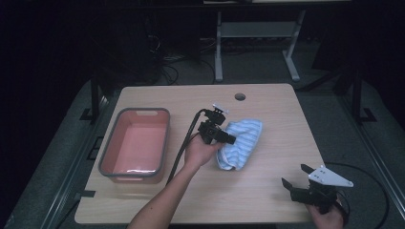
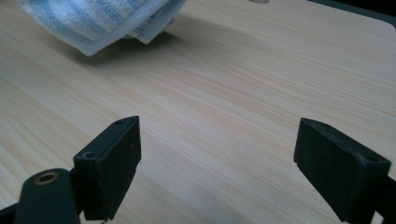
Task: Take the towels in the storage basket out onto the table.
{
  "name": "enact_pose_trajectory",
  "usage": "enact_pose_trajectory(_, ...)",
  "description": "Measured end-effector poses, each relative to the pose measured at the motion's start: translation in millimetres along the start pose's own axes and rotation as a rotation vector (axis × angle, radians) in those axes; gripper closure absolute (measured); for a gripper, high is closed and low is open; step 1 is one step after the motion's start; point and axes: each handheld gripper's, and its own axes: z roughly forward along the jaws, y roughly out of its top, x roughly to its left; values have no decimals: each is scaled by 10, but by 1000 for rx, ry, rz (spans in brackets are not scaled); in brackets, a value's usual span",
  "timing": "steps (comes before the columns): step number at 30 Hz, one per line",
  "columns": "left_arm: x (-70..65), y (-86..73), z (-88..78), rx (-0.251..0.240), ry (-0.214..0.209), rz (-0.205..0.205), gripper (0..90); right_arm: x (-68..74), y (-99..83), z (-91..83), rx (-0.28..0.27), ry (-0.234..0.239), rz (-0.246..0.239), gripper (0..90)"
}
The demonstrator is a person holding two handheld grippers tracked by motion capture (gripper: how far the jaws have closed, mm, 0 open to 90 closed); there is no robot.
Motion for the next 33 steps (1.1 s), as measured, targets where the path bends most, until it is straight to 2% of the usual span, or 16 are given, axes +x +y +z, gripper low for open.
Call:
enact_pose_trajectory(7,22,-20,109,22,12,-8,675,6,1,4,2,1,-2,145)
enact_pose_trajectory(21,3,-93,265,37,0,-21,650,13,4,5,4,0,-3,145)
enact_pose_trajectory(29,2,-120,276,31,0,-26,600,14,0,-2,3,0,-3,145)
enact_pose_trajectory(32,-16,-122,268,22,1,-27,552,19,2,0,4,-1,-7,145)
enact_pose_trajectory(33,-19,-119,249,20,2,-14,540,21,2,2,5,-1,-7,145)
